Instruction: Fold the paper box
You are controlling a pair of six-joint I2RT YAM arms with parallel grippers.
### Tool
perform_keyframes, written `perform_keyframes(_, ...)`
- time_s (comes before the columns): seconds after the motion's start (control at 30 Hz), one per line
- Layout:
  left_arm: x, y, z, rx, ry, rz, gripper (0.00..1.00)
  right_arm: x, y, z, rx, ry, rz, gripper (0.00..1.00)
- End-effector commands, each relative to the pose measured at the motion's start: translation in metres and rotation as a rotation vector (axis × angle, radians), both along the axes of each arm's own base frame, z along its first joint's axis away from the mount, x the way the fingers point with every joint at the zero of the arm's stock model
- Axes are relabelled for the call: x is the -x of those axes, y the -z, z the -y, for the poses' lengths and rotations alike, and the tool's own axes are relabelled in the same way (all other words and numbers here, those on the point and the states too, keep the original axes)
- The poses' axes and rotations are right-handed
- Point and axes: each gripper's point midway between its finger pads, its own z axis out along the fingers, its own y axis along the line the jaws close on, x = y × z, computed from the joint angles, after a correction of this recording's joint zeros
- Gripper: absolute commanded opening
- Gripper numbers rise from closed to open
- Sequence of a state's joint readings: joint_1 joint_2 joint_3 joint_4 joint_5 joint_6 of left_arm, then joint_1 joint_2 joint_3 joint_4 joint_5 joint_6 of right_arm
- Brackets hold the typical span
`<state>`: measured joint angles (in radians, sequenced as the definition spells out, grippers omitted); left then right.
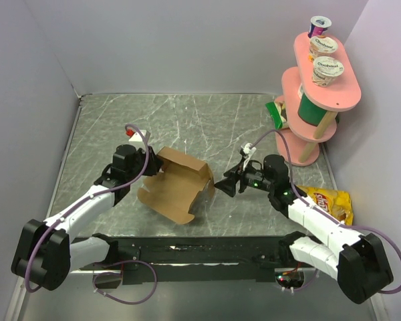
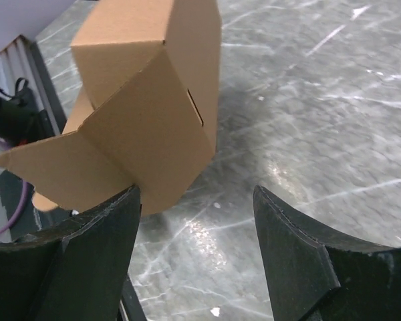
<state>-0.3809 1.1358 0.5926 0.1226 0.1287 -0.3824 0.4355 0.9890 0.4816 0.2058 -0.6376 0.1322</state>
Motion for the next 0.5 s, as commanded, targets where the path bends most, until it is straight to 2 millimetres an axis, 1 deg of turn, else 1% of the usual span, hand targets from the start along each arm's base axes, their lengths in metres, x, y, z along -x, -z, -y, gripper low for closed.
perform_keyframes(0.0, -0.005, -0.016, -0.002, 0.024, -0.025, 0.026, 0.23, 0.003, -0.03, -0.009, -0.063, -0.028, 0.088, 0.75)
perform_keyframes(0.1, -0.003, -0.018, 0.0, 0.034, -0.012, 0.038, 0.23, 0.001, -0.029, -0.01, -0.067, -0.014, 0.098, 0.75)
perform_keyframes(0.17, -0.001, -0.018, 0.002, 0.036, 0.004, 0.042, 0.23, -0.006, -0.026, -0.012, -0.063, -0.004, 0.099, 0.74)
perform_keyframes(0.2, 0.0, -0.019, 0.001, 0.039, 0.002, 0.043, 0.23, -0.009, -0.029, -0.014, -0.07, -0.005, 0.113, 0.73)
perform_keyframes(0.3, 0.0, -0.02, 0.0, 0.043, -0.01, 0.041, 0.23, -0.012, -0.032, -0.024, -0.084, -0.031, 0.105, 0.72)
perform_keyframes(0.33, 0.0, -0.019, -0.001, 0.041, -0.016, 0.033, 0.23, -0.01, -0.031, -0.03, -0.085, -0.043, 0.099, 0.72)
perform_keyframes(0.47, 0.001, -0.021, -0.004, 0.049, -0.038, 0.036, 0.23, -0.01, -0.028, -0.04, -0.083, -0.025, 0.085, 0.74)
